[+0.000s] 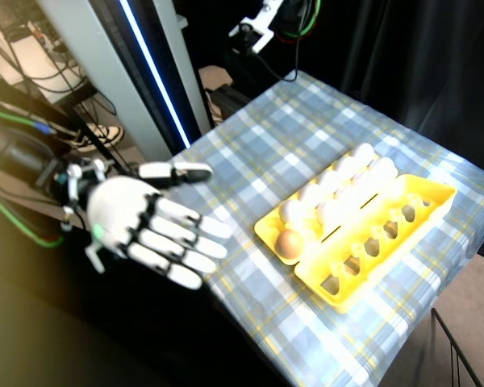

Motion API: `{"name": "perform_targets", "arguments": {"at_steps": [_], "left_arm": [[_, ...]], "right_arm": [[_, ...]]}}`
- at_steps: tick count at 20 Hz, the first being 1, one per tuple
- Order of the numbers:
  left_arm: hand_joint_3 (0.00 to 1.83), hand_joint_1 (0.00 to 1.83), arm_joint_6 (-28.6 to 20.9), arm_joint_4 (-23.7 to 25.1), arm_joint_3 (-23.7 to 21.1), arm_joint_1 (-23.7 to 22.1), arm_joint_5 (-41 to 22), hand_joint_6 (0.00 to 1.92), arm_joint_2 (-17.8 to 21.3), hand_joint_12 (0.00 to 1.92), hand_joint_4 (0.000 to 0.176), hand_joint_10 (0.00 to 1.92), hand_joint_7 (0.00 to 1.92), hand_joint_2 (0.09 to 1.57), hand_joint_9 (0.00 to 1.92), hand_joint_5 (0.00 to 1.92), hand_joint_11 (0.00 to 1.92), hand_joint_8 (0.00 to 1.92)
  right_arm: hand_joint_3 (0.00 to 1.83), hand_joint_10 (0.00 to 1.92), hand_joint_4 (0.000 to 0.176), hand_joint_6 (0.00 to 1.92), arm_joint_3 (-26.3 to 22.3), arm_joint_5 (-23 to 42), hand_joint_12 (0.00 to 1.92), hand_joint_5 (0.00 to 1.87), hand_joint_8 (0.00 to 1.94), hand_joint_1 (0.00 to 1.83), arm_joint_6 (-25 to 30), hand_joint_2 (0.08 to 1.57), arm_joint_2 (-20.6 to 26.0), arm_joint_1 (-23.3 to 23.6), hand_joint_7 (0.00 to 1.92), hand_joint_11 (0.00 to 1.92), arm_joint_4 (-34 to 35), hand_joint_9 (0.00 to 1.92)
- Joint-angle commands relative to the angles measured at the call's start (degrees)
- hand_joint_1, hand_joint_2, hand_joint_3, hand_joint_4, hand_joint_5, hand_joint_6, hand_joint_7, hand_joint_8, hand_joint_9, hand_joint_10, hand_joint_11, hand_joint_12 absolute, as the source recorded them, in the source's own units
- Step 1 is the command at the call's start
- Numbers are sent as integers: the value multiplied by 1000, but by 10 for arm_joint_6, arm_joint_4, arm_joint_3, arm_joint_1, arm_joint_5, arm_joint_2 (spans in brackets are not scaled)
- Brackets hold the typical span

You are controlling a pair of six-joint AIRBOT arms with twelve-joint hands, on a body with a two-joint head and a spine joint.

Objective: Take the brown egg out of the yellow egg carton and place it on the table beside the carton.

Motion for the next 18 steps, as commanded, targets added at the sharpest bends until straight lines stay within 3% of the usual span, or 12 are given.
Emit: {"name": "perform_targets", "arguments": {"at_steps": [1,4,7,10,13,17,18], "left_arm": [[7,178,-6,11,-4,-10,-43,1921,-5,1921,0,1921,1195,1401,1251,852,977,1921],[6,90,-6,12,-4,-9,-43,1921,-5,1921,0,1921,1173,1408,1215,871,968,1921],[0,132,-6,12,-4,-9,-43,1921,-5,1921,0,1921,1192,1396,1244,901,975,1921],[0,152,-6,12,-4,-9,-43,1921,-5,1921,0,1921,1169,1393,1242,867,956,1921],[0,188,-6,12,-4,-9,-43,1921,-5,1921,0,1921,1192,1388,1256,882,991,1921],[5,143,-6,12,-4,-9,-43,1921,-4,1921,0,1921,1191,1418,1228,830,941,1921],[0,208,-6,12,-4,-9,-43,1921,-4,1921,0,1921,1229,1406,1278,877,1048,1921]], "right_arm": [[10,9,25,19,11,33,47,292,1,610,4,953,0,23,452,126,-26,305],[2,24,11,3,38,-45,78,287,10,676,-3,974,-9,80,509,213,-80,398],[0,14,0,1,63,-112,121,252,4,764,-21,968,-28,124,615,274,-110,528],[1,13,0,14,103,-160,119,362,4,822,5,976,-55,150,646,227,-134,608],[3,0,0,26,134,-208,110,447,2,821,5,985,-77,174,652,192,-153,551],[4,8,0,16,175,-259,152,602,9,867,5,1006,-103,192,714,271,-160,610],[7,10,0,23,182,-264,173,633,8,867,5,1016,-107,193,717,317,-160,618]]}}
